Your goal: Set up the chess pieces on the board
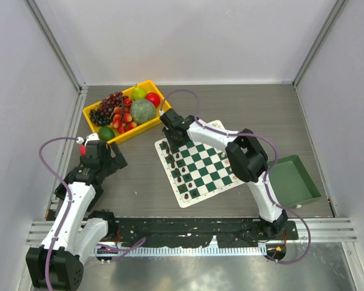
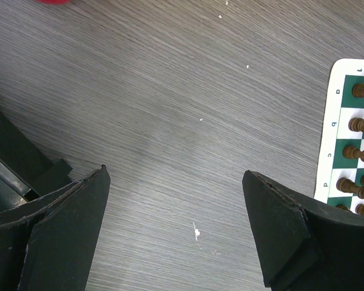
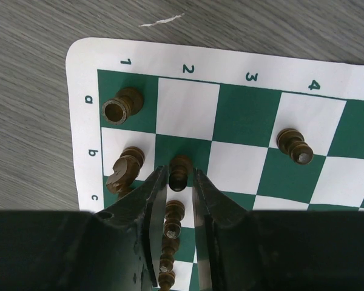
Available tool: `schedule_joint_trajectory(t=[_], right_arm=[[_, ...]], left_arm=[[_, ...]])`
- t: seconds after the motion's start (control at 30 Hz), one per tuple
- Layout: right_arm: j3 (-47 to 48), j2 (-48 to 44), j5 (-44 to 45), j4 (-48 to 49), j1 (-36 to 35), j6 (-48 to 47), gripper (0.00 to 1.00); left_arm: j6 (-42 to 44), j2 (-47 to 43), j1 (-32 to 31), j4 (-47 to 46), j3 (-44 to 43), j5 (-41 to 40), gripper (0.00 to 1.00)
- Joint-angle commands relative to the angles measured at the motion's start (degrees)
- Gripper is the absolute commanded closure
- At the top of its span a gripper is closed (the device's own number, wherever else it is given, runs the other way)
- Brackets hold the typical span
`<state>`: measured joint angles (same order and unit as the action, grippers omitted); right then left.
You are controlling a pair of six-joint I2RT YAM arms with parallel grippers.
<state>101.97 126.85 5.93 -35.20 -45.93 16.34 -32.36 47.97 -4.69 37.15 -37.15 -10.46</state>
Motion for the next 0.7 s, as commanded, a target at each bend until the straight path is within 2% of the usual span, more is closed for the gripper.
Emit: schedule_joint_trajectory(t=[0.0, 0.1, 0.27, 0.67], right_arm=[[1.8, -0.5, 0.2, 0.0, -0.2, -0.6, 0.69], [1.7, -2.0, 0.4, 0.0, -0.2, -0.7, 0.61], [2.5, -4.3, -0.1, 0.0, -0.1, -0.8, 0.53], [0.2, -10.7, 1.8, 0.8, 4.3, -1.6, 0.44]], left_arm=[[0.6, -0.9, 0.2, -0.8, -0.6, -0.9, 0.01], [0.5, -0.3, 0.3, -1.6, -0.2, 0.1, 0.01], [1.0, 0.9, 0.3, -0.5, -1.8, -0.3, 0.01], [0.9, -0.3, 0.3, -0.3, -1.6, -0.3, 0.01]])
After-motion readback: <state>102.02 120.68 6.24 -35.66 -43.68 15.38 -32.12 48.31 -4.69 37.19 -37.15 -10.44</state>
